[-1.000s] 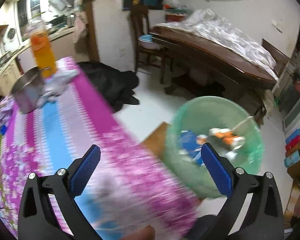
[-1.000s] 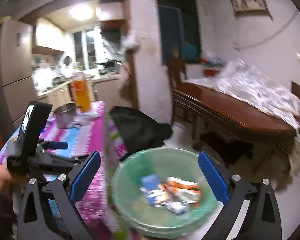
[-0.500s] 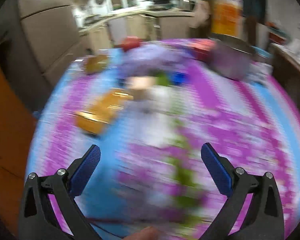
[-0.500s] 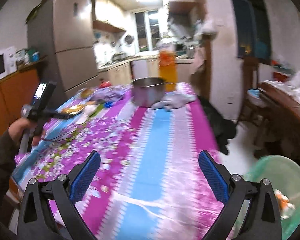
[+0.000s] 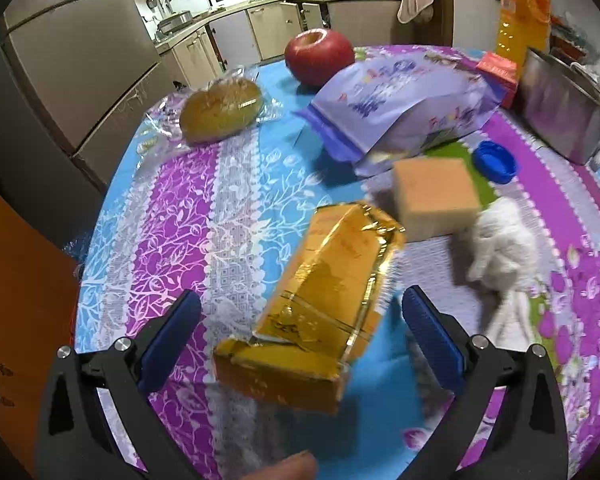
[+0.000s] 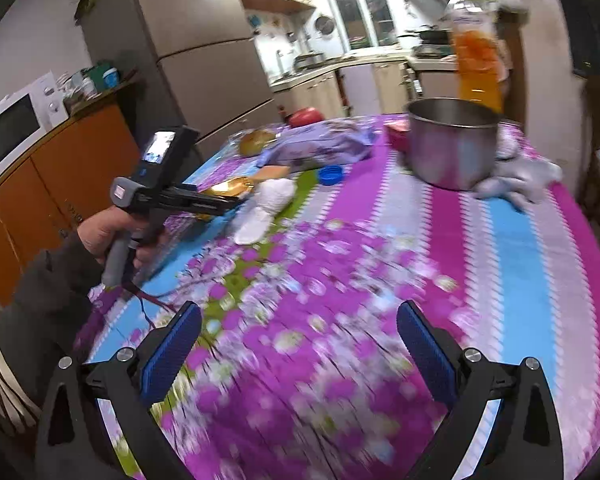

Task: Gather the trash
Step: 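Grasp the gold snack wrapper with the left tool while the right tool grasps the orange sponge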

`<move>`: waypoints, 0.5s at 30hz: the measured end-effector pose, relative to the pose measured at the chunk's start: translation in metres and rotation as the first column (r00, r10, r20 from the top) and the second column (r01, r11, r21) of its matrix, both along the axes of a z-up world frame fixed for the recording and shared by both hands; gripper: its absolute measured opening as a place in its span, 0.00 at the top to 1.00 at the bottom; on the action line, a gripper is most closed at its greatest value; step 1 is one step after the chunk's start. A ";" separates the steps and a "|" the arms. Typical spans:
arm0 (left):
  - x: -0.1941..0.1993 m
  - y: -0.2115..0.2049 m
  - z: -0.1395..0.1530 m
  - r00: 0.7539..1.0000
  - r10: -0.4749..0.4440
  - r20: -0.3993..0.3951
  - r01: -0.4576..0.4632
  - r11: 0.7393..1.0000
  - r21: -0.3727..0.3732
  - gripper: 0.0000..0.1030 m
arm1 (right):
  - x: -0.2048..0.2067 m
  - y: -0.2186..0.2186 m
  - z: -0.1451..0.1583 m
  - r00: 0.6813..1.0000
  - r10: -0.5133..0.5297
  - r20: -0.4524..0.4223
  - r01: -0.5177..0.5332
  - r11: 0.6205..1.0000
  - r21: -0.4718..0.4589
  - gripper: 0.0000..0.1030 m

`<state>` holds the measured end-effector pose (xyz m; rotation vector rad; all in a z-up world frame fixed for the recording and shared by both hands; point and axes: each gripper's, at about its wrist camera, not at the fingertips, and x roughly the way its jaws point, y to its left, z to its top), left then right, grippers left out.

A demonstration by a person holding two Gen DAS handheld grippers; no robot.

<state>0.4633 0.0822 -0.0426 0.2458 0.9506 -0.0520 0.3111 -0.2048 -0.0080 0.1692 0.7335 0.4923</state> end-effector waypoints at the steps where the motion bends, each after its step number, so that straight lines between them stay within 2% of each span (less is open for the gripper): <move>1: 0.001 0.004 -0.003 1.000 0.008 -0.004 -0.008 1.000 -0.019 0.09 | 0.008 0.010 0.000 1.000 0.021 -0.001 -0.021 1.000 -0.001 0.06; 3: 0.002 0.013 -0.005 1.000 0.019 -0.009 -0.020 0.995 -0.098 0.19 | 0.025 0.027 0.003 0.998 0.067 0.001 -0.067 0.998 -0.002 0.10; 4: 0.002 0.018 -0.006 1.000 0.026 -0.013 -0.028 0.991 -0.134 0.28 | 0.034 0.035 0.003 0.996 0.087 -0.002 -0.087 0.996 0.000 0.17; 5: 0.004 0.020 -0.005 0.999 0.036 -0.014 -0.038 0.986 -0.160 0.32 | 0.048 0.043 0.003 0.995 0.101 -0.008 -0.101 0.995 0.004 0.22; 7: 0.001 0.024 -0.004 0.998 0.057 -0.006 -0.058 0.984 -0.167 0.48 | 0.071 0.055 0.002 0.993 0.112 -0.021 -0.112 0.994 -0.002 0.40; 8: 0.001 0.026 -0.002 0.998 0.064 -0.007 -0.064 0.983 -0.173 0.53 | 0.088 0.065 0.003 0.991 0.131 -0.022 -0.132 0.991 -0.023 0.42; 12: -0.002 0.028 -0.001 0.998 0.060 -0.009 -0.061 0.980 -0.191 0.54 | 0.140 0.102 0.009 0.975 0.220 -0.002 -0.219 0.966 -0.135 0.42; 15: -0.002 0.027 -0.001 0.998 0.058 -0.005 -0.057 0.981 -0.187 0.54 | 0.178 0.135 0.012 0.955 0.298 -0.009 -0.291 0.925 -0.245 0.34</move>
